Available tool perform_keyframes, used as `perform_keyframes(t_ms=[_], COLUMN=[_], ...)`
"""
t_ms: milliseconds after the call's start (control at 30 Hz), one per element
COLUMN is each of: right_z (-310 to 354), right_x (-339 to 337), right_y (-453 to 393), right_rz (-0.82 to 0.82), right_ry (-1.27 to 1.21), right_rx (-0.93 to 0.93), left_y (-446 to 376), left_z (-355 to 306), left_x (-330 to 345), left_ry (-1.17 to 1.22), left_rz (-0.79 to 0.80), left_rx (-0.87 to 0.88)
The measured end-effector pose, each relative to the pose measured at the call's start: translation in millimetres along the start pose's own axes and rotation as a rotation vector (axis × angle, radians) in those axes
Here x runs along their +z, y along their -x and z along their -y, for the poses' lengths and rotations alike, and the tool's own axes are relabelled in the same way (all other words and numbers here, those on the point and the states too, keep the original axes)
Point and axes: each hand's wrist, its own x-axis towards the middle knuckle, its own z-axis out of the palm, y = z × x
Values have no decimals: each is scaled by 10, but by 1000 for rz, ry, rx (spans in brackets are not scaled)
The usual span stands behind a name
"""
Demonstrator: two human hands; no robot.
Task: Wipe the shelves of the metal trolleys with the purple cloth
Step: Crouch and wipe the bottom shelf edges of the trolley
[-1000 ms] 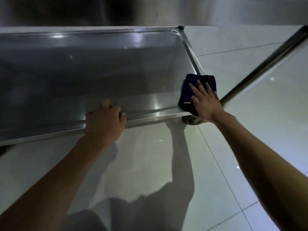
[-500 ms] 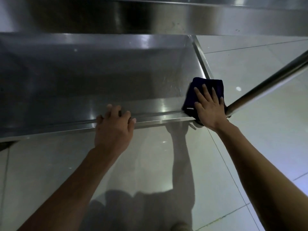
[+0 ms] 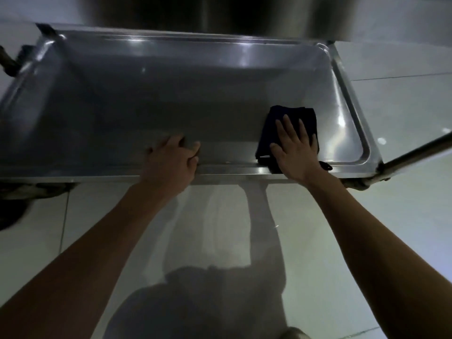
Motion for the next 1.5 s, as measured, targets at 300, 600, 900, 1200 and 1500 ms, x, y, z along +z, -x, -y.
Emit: perform_keyframes(t_ms=[300, 600, 900, 1200, 1500], right_z=[1455, 1070, -473, -1285, -1360], right_x=[342, 168, -167, -326, -293], right_y=[-380, -371, -73, -17, -168], right_rz=[86, 111, 85, -44, -42], right_ry=[19, -11, 128, -78, -56], right_rx=[-319, -351, -126, 184, 215], left_y=[31, 59, -154, -555, -599], left_z=[62, 40, -691, -1528, -1540], left_x=[-53, -52, -268, 104, 169], left_ry=[128, 119, -77, 48, 70], left_rz=[-38, -19, 38, -32, -83], left_rx=[-61, -50, -117, 31, 61])
